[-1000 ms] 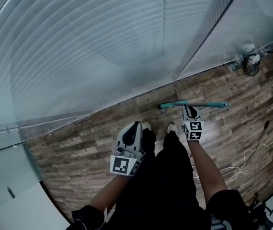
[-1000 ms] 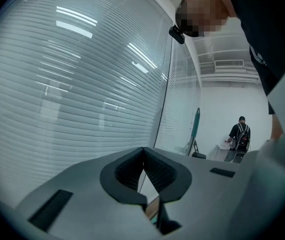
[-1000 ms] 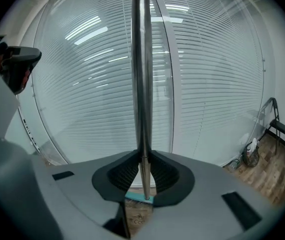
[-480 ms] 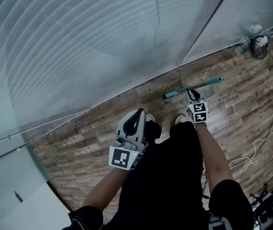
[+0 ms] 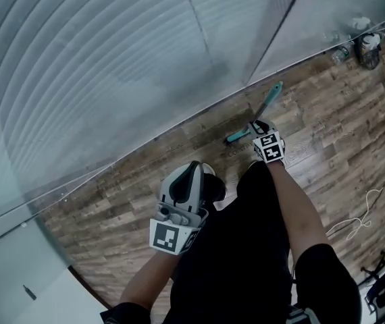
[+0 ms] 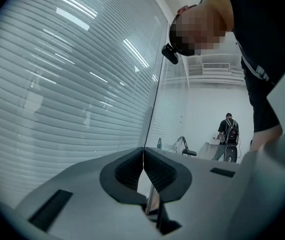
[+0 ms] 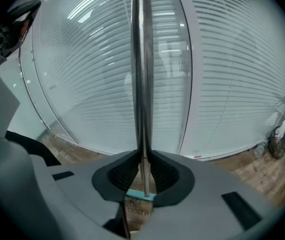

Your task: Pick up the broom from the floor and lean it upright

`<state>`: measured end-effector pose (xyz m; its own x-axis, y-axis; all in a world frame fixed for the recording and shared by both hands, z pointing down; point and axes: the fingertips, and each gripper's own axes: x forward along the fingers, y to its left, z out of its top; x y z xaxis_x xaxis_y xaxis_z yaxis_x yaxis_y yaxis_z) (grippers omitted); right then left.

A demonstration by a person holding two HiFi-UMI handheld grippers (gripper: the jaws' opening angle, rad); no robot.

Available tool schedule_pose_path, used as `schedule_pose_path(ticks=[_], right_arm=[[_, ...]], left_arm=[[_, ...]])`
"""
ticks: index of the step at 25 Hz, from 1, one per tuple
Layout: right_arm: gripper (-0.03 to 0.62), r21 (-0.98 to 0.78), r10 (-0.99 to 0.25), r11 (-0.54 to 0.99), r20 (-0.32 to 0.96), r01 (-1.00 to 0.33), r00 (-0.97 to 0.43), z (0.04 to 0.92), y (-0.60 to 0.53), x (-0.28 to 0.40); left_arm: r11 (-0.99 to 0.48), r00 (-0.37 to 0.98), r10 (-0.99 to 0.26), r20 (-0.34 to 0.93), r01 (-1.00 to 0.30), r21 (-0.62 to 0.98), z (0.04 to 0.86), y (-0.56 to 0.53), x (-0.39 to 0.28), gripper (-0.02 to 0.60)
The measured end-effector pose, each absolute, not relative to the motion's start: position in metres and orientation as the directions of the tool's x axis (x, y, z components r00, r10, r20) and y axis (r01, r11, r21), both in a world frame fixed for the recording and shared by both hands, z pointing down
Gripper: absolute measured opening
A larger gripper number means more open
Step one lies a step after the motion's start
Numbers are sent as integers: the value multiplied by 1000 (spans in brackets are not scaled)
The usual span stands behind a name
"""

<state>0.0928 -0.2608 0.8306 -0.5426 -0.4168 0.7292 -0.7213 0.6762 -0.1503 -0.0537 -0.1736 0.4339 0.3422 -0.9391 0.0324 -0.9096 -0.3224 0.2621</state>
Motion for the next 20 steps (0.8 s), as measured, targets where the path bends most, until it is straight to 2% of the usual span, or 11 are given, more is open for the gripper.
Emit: schedule_pose_path(ticks=[5, 10, 20], right_arm=[[80, -147, -381, 695, 756, -704, -533, 870, -263, 80], [80, -105, -404, 694, 762, -712, -507, 881, -277, 61], [83, -215, -473, 528, 729, -822, -495, 886, -327, 60]], left_arm=[[-271, 295, -954, 58, -928, 255, 468, -170, -70, 18], [-236, 264, -959, 105, -946, 221, 494, -160, -85, 18], [-283, 332, -928, 170, -924, 258, 519, -143, -80, 18]])
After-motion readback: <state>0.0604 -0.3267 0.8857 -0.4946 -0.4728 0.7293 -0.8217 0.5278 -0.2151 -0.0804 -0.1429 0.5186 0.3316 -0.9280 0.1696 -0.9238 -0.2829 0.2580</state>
